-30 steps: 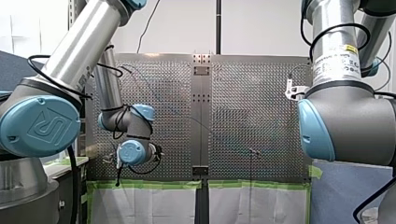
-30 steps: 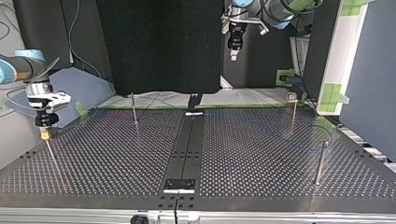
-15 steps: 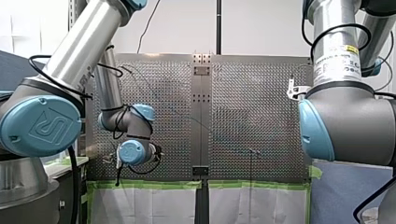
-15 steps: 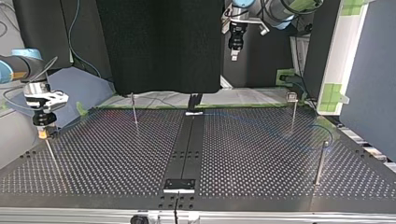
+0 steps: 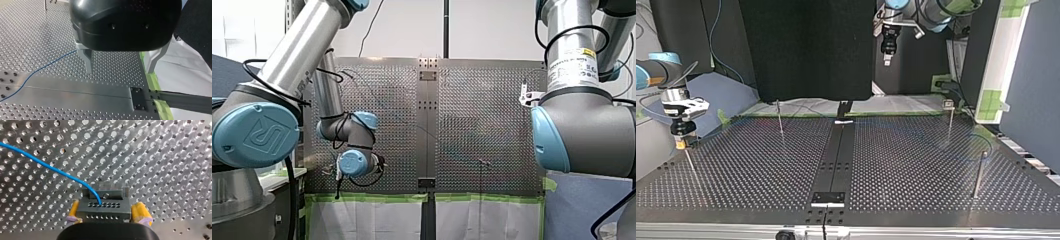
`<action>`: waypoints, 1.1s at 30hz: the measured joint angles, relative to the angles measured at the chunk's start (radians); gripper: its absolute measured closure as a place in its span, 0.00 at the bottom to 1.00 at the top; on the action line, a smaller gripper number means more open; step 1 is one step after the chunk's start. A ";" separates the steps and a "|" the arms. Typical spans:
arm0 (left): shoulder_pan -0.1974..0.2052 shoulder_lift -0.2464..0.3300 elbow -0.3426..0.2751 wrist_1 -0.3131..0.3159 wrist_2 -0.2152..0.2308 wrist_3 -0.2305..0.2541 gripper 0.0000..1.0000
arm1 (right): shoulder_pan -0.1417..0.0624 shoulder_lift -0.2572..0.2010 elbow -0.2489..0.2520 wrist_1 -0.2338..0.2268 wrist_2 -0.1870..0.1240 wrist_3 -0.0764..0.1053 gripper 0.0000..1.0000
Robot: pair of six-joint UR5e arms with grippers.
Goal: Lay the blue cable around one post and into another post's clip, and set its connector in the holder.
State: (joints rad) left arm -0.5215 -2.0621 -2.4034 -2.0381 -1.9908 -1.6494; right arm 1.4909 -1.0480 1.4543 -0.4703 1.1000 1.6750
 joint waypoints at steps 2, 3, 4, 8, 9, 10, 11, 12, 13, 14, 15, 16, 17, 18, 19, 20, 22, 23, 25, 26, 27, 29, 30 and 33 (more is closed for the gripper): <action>0.000 0.000 0.000 0.000 0.000 0.000 0.00 | 0.000 0.000 0.000 0.000 0.000 0.000 0.09; 0.000 0.000 0.000 0.000 0.000 0.000 0.00 | 0.000 0.001 0.000 0.000 0.000 0.000 0.02; 0.000 0.000 0.000 -0.001 0.000 0.000 0.00 | 0.000 0.001 0.000 0.000 0.000 0.000 0.02; 0.001 0.000 0.000 -0.001 0.000 0.000 0.00 | 0.000 0.001 0.000 0.000 0.000 0.000 0.02; 0.000 0.000 0.000 -0.001 0.000 0.000 0.00 | 0.000 0.001 0.000 0.000 0.000 0.000 0.02; 0.000 0.000 0.000 -0.001 0.000 0.000 0.00 | 0.000 0.001 0.000 0.000 0.000 0.000 0.02; 0.000 0.000 0.000 -0.001 0.000 0.000 0.00 | 0.000 0.001 0.000 0.000 0.000 0.000 0.02; 0.000 0.000 0.000 -0.001 0.000 0.000 0.00 | 0.000 0.001 0.000 0.000 0.000 0.000 0.02; 0.000 0.000 0.000 -0.002 0.000 0.000 0.00 | 0.000 0.001 0.000 0.000 0.000 0.000 0.02; 0.000 0.000 0.000 -0.002 0.001 0.000 0.00 | 0.000 0.001 0.000 0.000 0.000 0.000 0.02; 0.000 0.000 0.000 -0.003 0.001 0.001 0.00 | 0.000 0.001 0.000 0.000 0.000 0.000 0.02; 0.000 0.000 0.000 -0.003 0.001 0.001 0.00 | 0.000 0.001 0.000 0.000 0.000 0.000 0.02; 0.000 0.000 0.000 -0.003 0.001 0.003 0.00 | 0.000 0.001 0.000 0.000 0.000 0.000 0.02; 0.000 0.000 0.000 -0.004 0.001 0.003 0.00 | 0.000 0.001 0.000 0.000 0.000 0.000 0.02; 0.000 0.000 0.000 -0.004 0.001 0.004 0.00 | 0.000 0.001 0.000 0.000 0.000 0.000 0.02; 0.000 0.000 0.000 -0.004 0.001 0.004 0.00 | 0.000 0.001 0.000 0.000 0.000 0.000 0.02; 0.000 0.000 0.000 -0.004 0.001 0.005 0.00 | 0.000 0.001 0.000 0.000 0.000 0.000 0.02; 0.001 0.000 0.000 -0.004 0.000 0.005 0.00 | 0.000 0.001 0.000 0.000 0.000 0.000 0.02; 0.001 0.000 0.000 -0.003 -0.001 0.005 0.00 | 0.000 0.001 0.000 0.000 0.000 0.000 0.02; 0.001 0.000 0.000 -0.002 -0.002 0.006 0.00 | 0.000 0.001 0.000 0.000 0.000 0.000 0.02; 0.001 0.000 0.000 0.001 -0.005 0.007 0.00 | 0.000 0.001 0.000 0.000 0.000 0.000 0.02; 0.001 0.000 0.000 0.011 -0.016 0.014 0.00 | 0.000 0.001 0.000 0.000 0.000 0.000 0.02; 0.001 0.000 0.000 0.017 -0.023 0.018 0.00 | 0.000 0.001 0.000 0.000 0.000 0.000 0.02; 0.001 0.001 0.000 0.043 -0.049 0.023 0.00 | 0.000 0.001 0.000 0.000 0.000 0.000 0.02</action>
State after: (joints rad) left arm -0.5204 -2.0616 -2.4034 -1.9950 -2.0399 -1.6264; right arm 1.4910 -1.0474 1.4547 -0.4703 1.1000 1.6749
